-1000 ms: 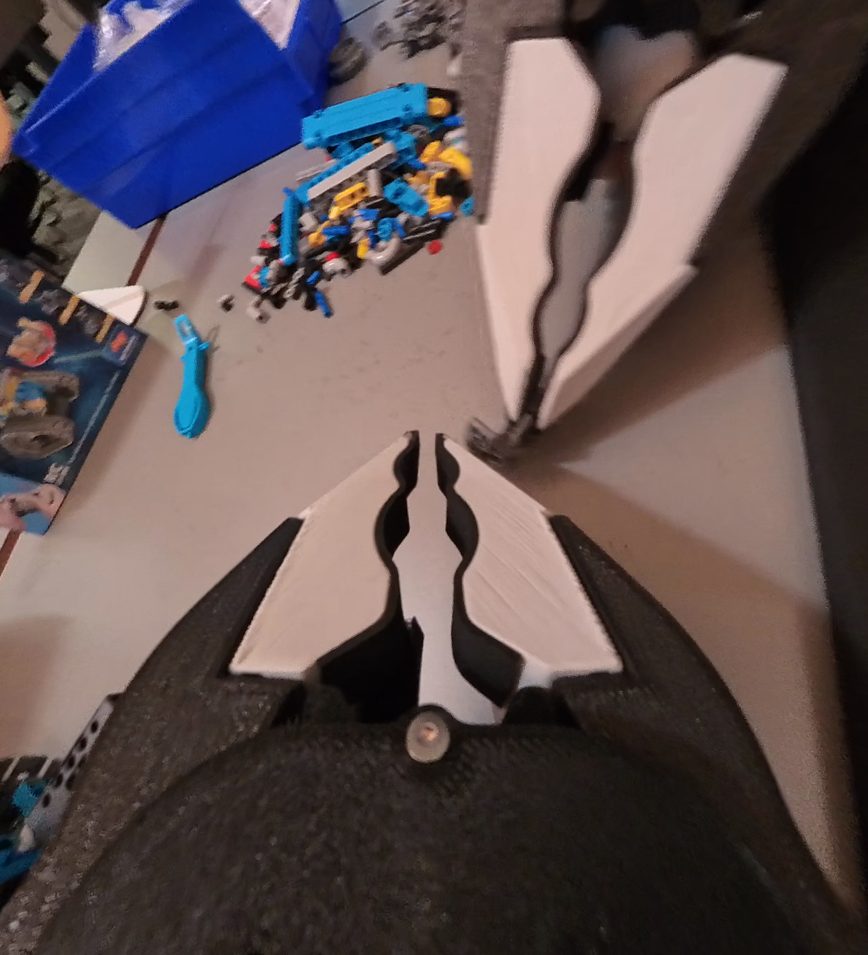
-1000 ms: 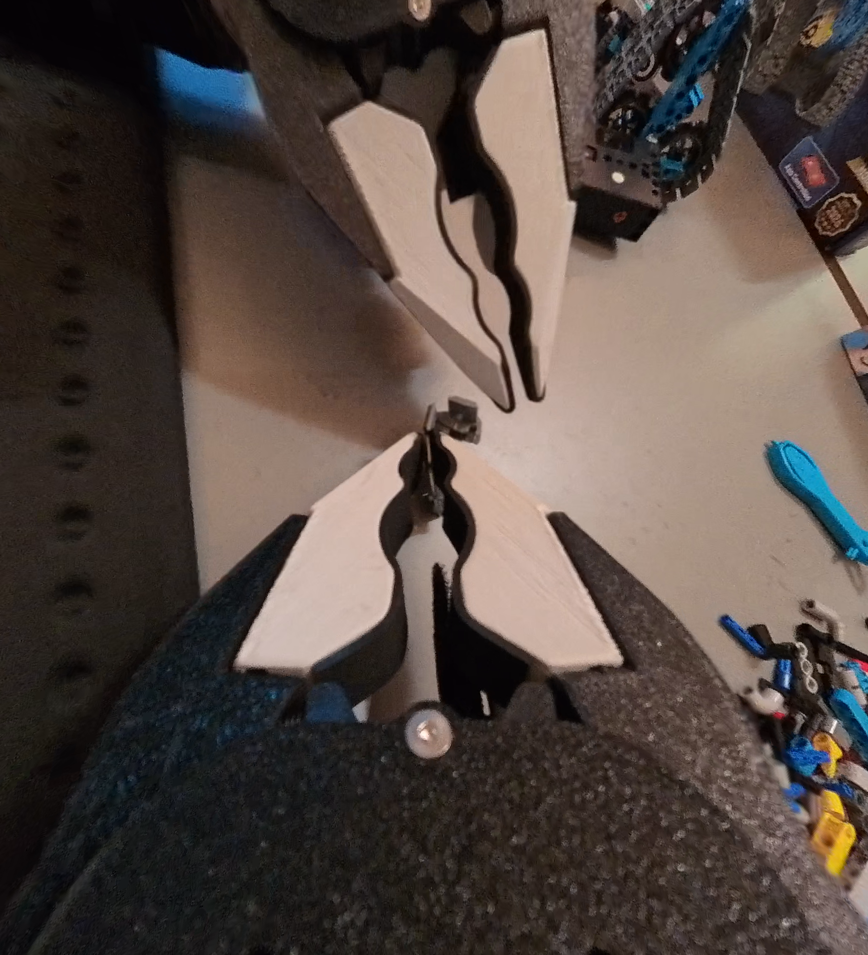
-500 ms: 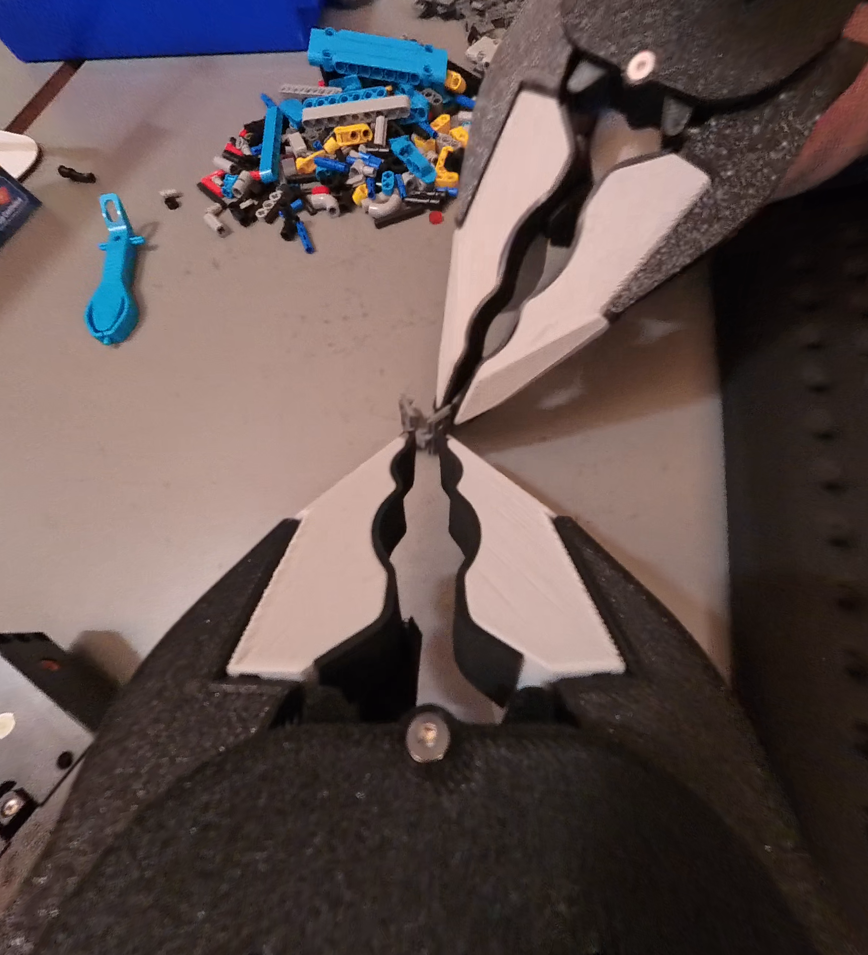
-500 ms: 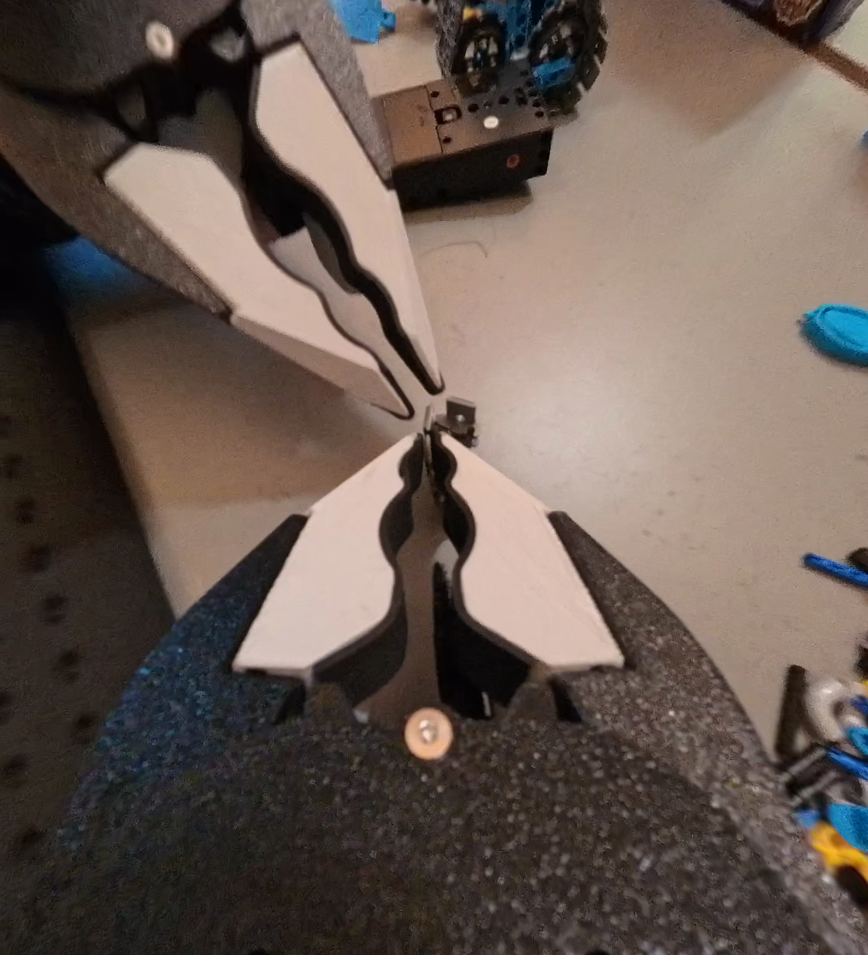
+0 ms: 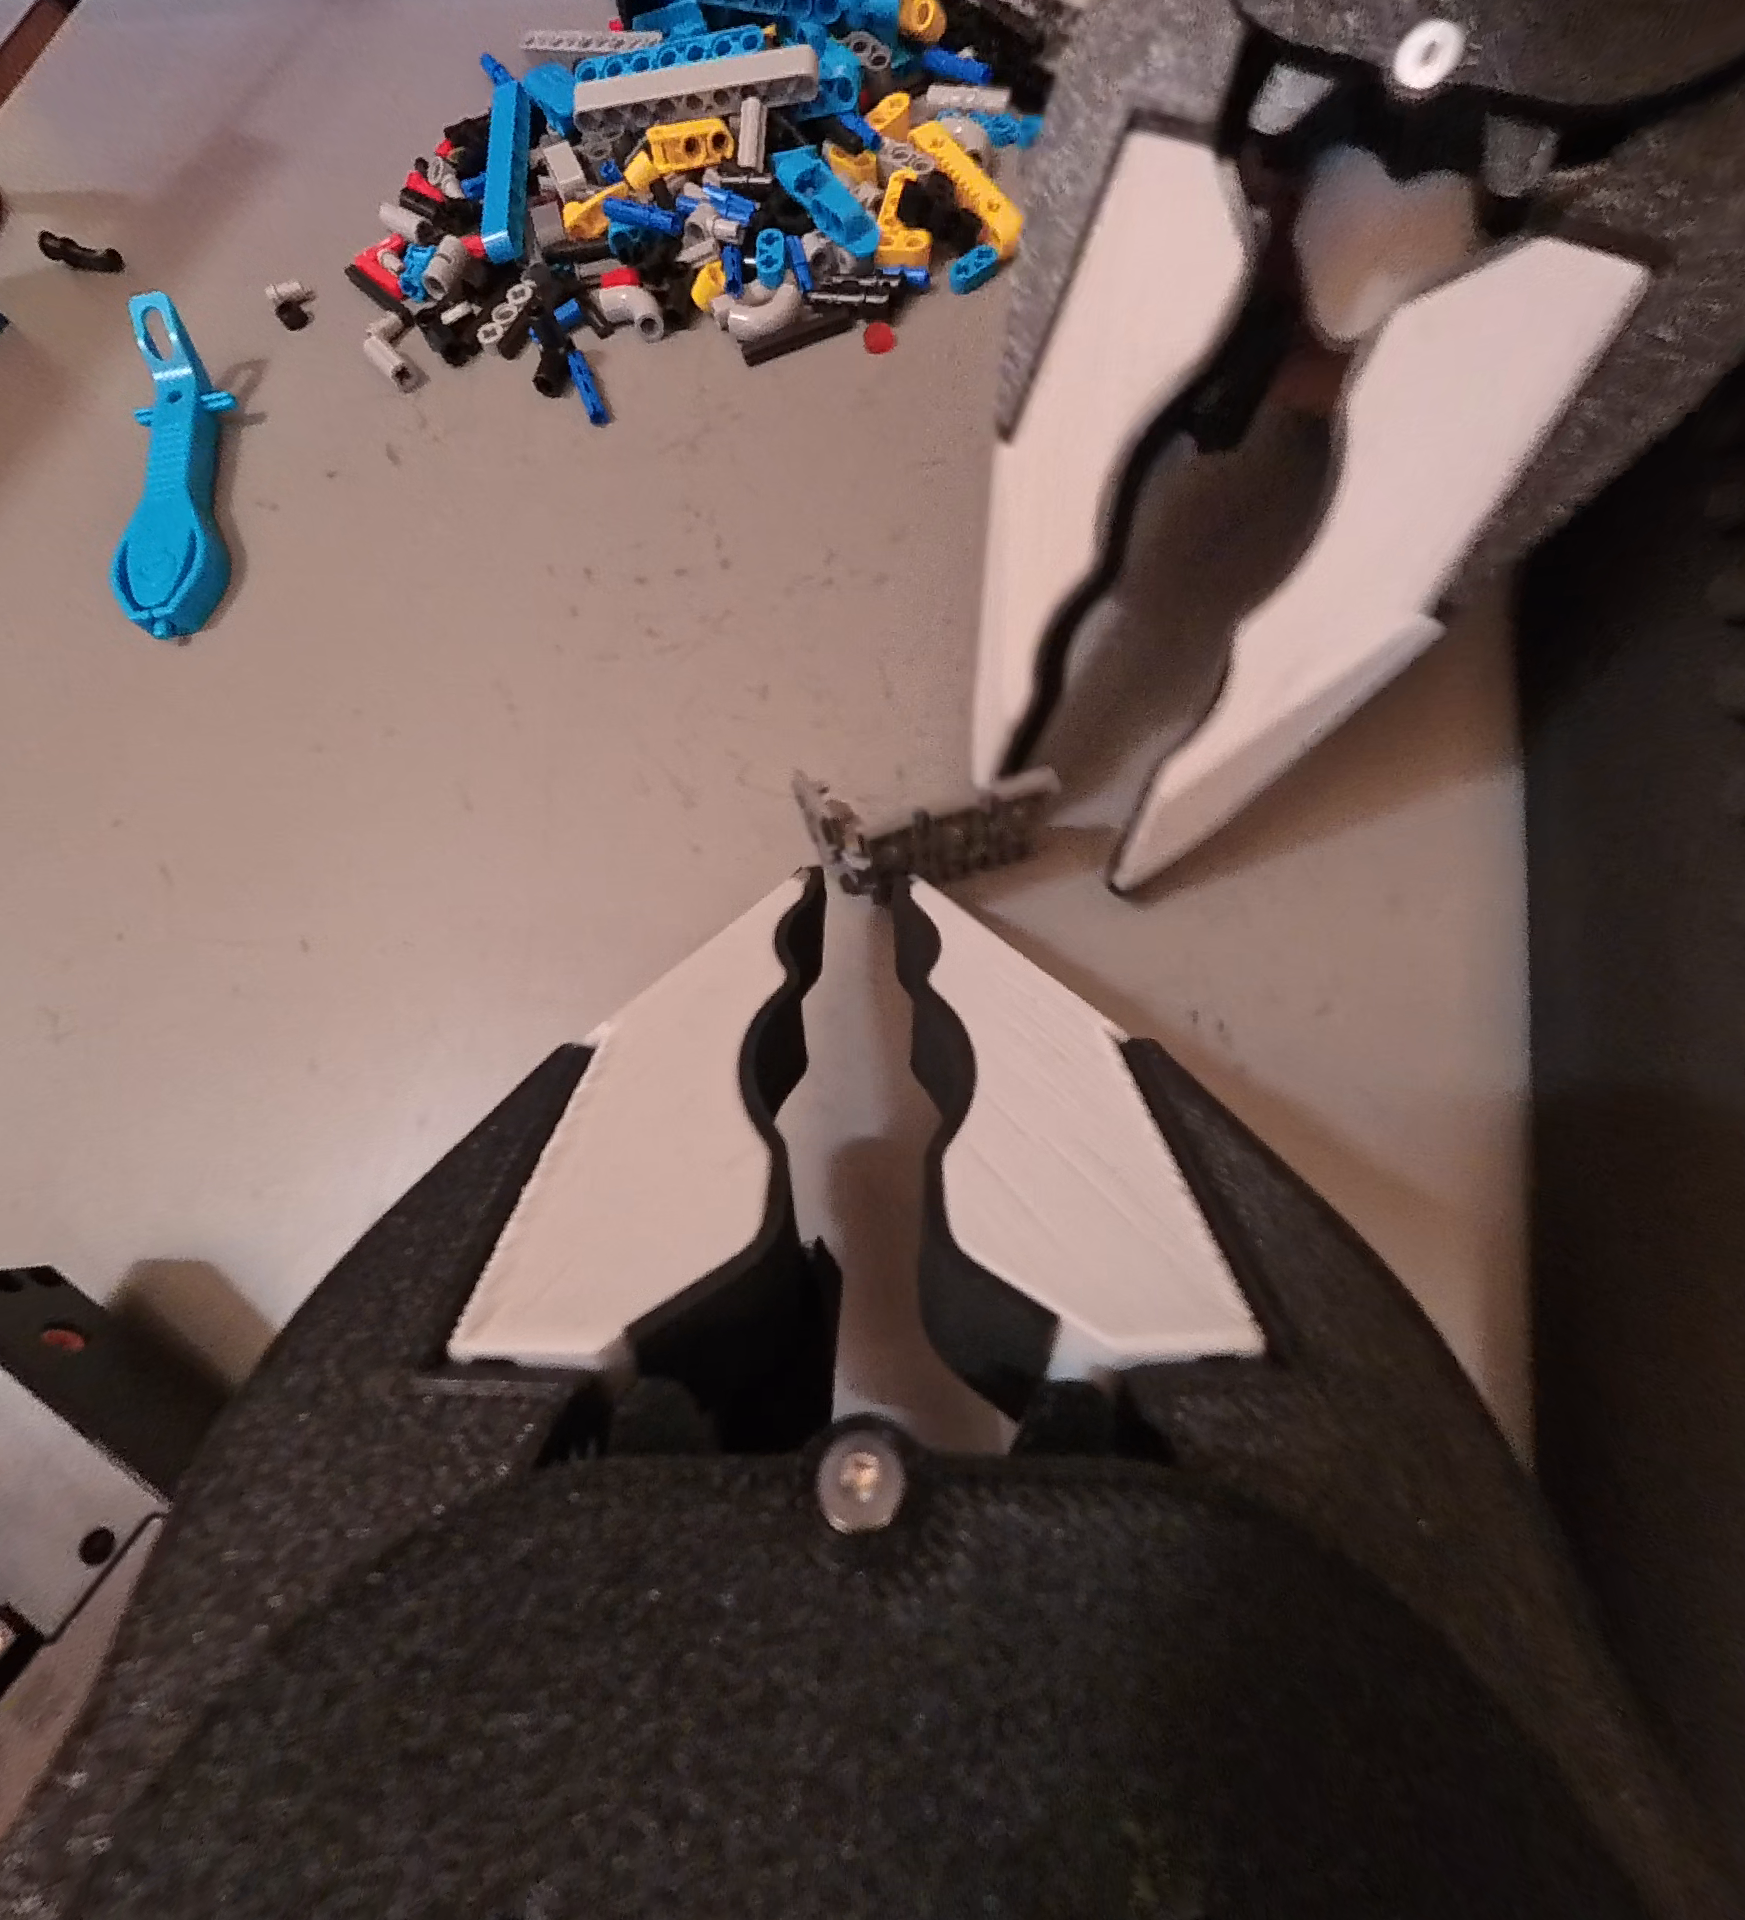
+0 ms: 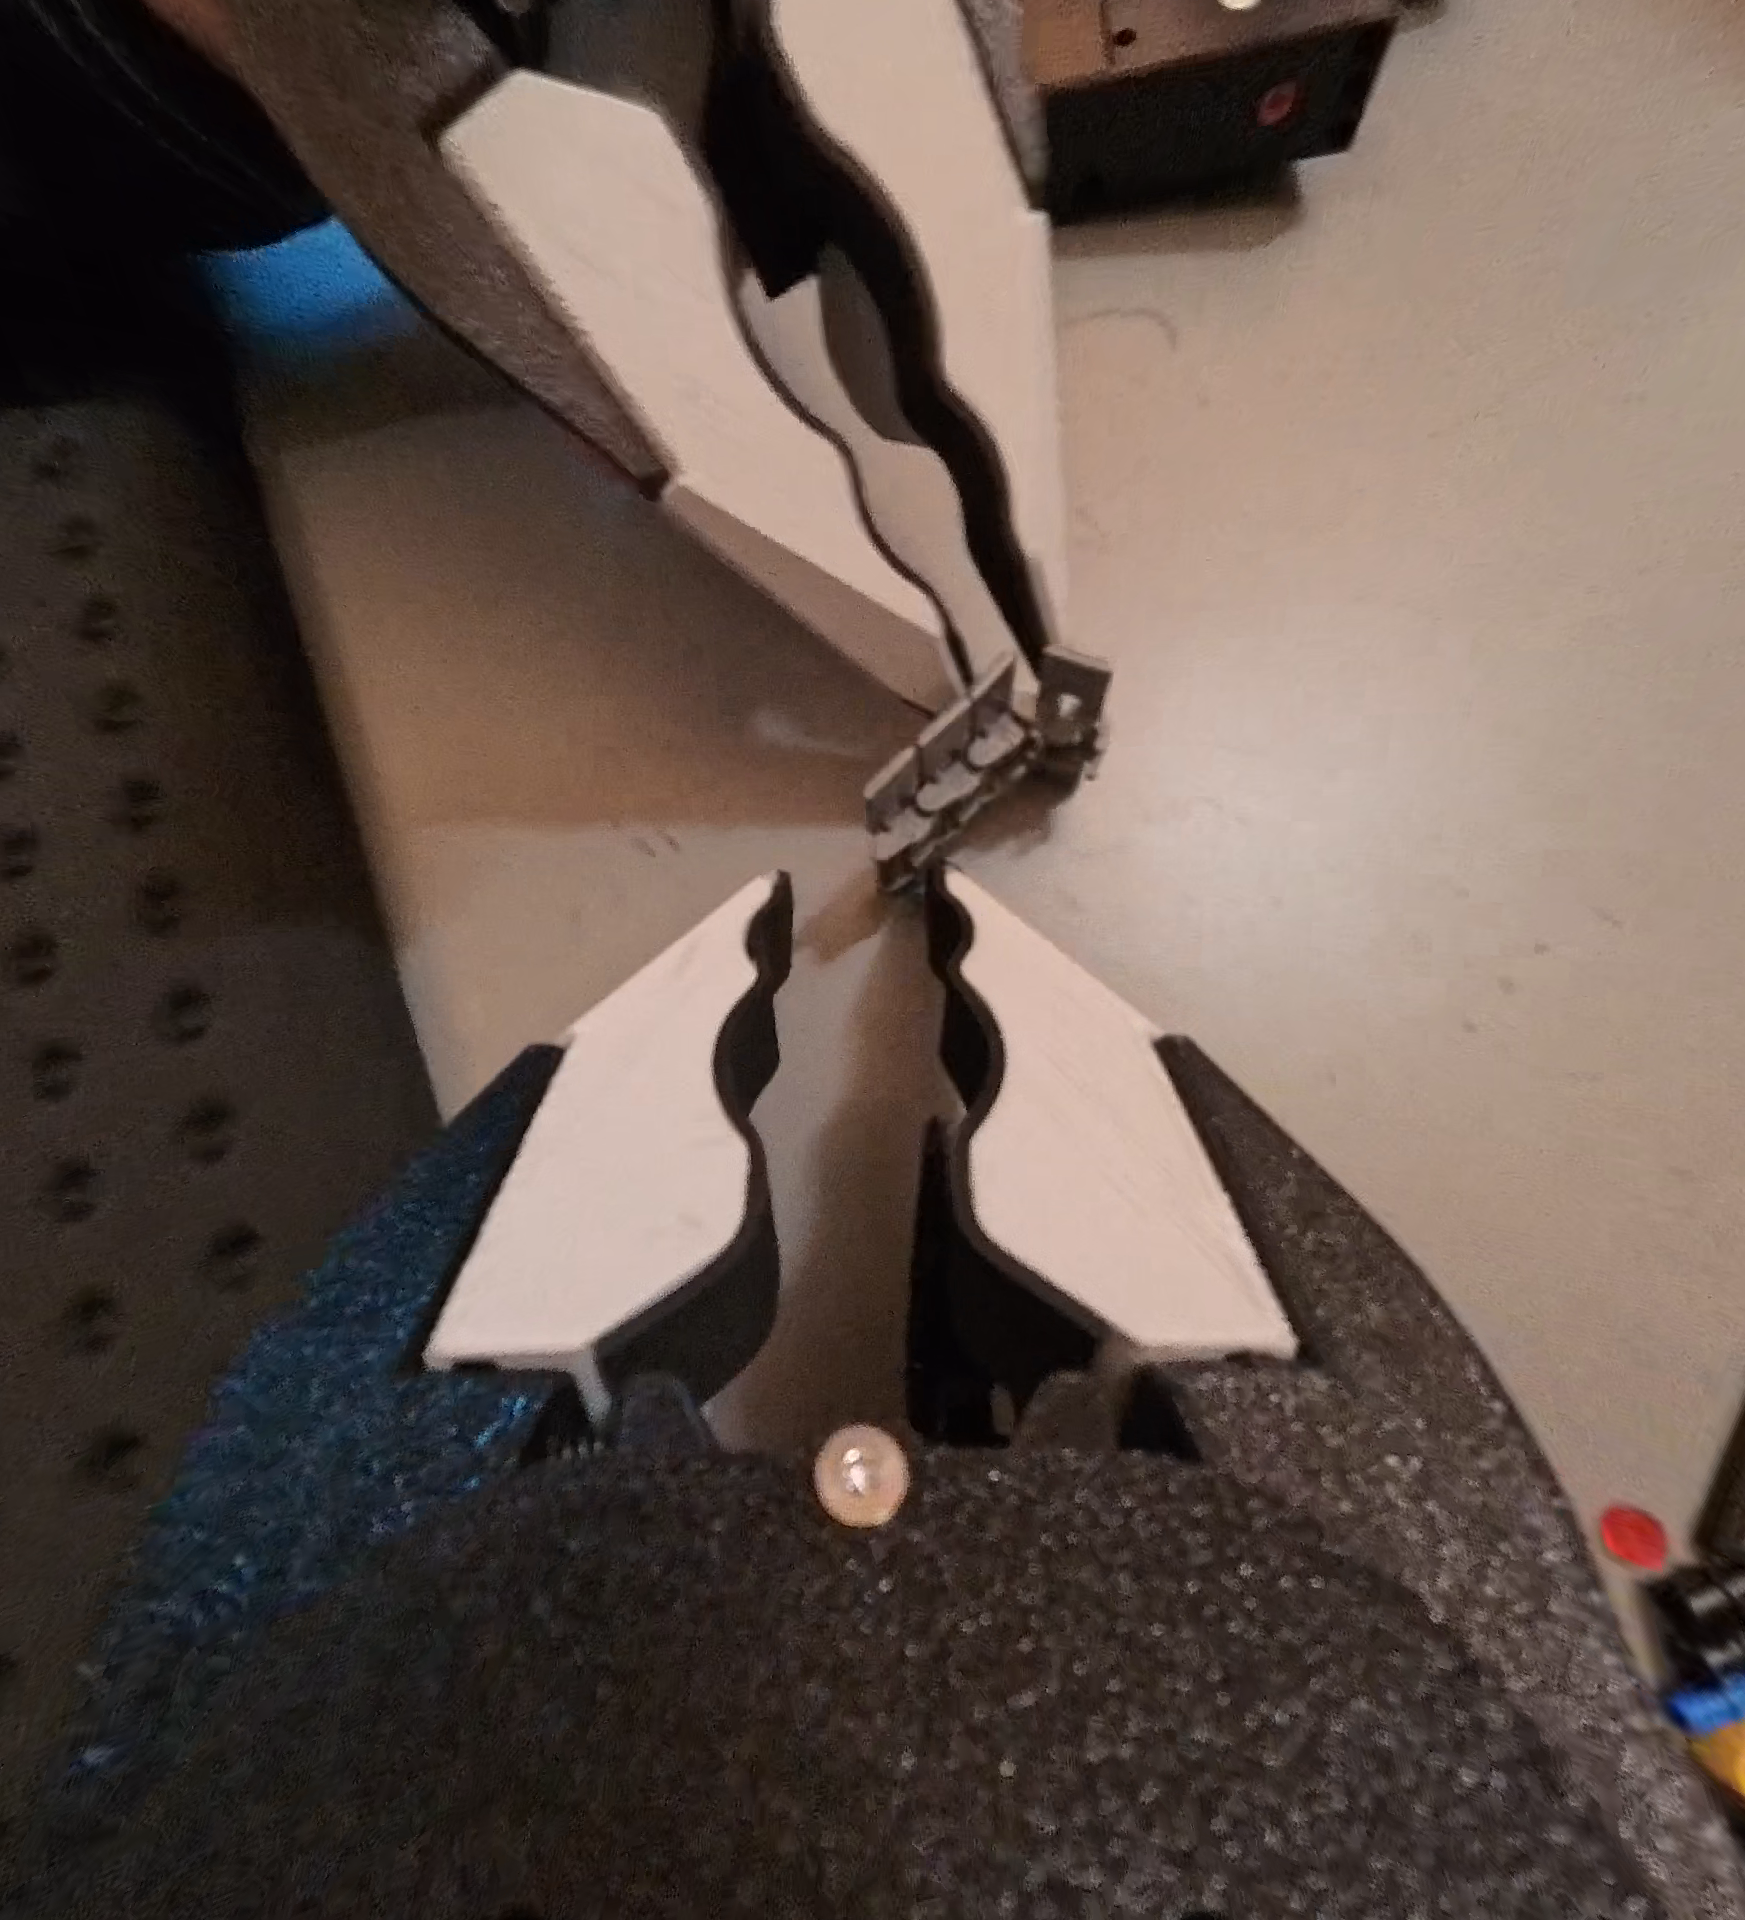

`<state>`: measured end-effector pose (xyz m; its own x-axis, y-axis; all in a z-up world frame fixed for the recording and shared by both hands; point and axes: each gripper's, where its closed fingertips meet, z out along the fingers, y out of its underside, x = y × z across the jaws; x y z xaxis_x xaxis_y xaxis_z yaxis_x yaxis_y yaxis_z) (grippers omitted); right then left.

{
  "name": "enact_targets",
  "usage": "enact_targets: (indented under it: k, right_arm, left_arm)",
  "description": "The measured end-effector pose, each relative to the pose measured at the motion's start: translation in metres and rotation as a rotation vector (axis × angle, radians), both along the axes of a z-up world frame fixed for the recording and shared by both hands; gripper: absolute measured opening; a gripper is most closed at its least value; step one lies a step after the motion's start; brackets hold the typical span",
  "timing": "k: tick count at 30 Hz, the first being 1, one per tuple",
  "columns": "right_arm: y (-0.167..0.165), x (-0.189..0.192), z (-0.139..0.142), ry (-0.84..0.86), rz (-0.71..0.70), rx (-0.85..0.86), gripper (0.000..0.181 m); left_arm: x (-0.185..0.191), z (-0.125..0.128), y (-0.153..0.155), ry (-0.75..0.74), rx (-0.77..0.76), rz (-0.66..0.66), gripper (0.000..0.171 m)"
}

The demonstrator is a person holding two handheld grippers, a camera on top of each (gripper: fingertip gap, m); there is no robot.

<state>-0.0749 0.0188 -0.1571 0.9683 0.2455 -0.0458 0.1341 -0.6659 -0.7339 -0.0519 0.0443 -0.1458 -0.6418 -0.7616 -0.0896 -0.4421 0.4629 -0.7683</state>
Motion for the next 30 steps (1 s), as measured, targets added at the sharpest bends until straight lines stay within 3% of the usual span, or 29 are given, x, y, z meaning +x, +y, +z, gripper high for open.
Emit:
enact_targets:
  k: [5, 10, 13, 17, 20, 23, 27, 30]
  right_arm:
    - [0.006, -0.017, -0.003, -0.081, 0.05, 0.002, 0.026]
    - [0.003, -0.014, 0.002, -0.062, 0.052, 0.013, 0.031]
    - [0.002, 0.003, 0.02, -0.072, 0.066, 0.066, 0.031]
    - [0.015, 0.043, 0.043, -0.1, 0.082, 0.142, 0.029]
    - [0.021, 0.042, 0.025, 0.019, 0.188, 0.026, 0.032]
    - [0.021, 0.037, 0.008, 0.037, 0.236, -0.037, 0.031]
    - [0.019, 0.041, 0.001, 0.003, 0.202, -0.041, 0.025]
    - [0.019, 0.038, -0.004, 0.083, 0.169, -0.077, 0.026]
  left_arm:
    - [0.004, -0.005, 0.005, 0.017, 0.014, 0.033, 0.013]
    - [0.007, 0.008, 0.014, -0.009, -0.023, 0.086, 0.015]
    - [0.007, 0.022, 0.009, -0.019, -0.133, 0.082, 0.014]
    - [0.005, 0.012, 0.011, 0.009, -0.084, 0.081, 0.014]
    - [-0.005, 0.007, 0.006, 0.074, -0.101, 0.035, 0.014]
    - [-0.013, 0.008, -0.007, 0.08, -0.105, -0.029, 0.017]
    - [-0.01, -0.002, -0.015, 0.096, -0.075, -0.027, 0.016]
    - [-0.007, -0.009, -0.012, 0.079, -0.006, -0.007, 0.014]
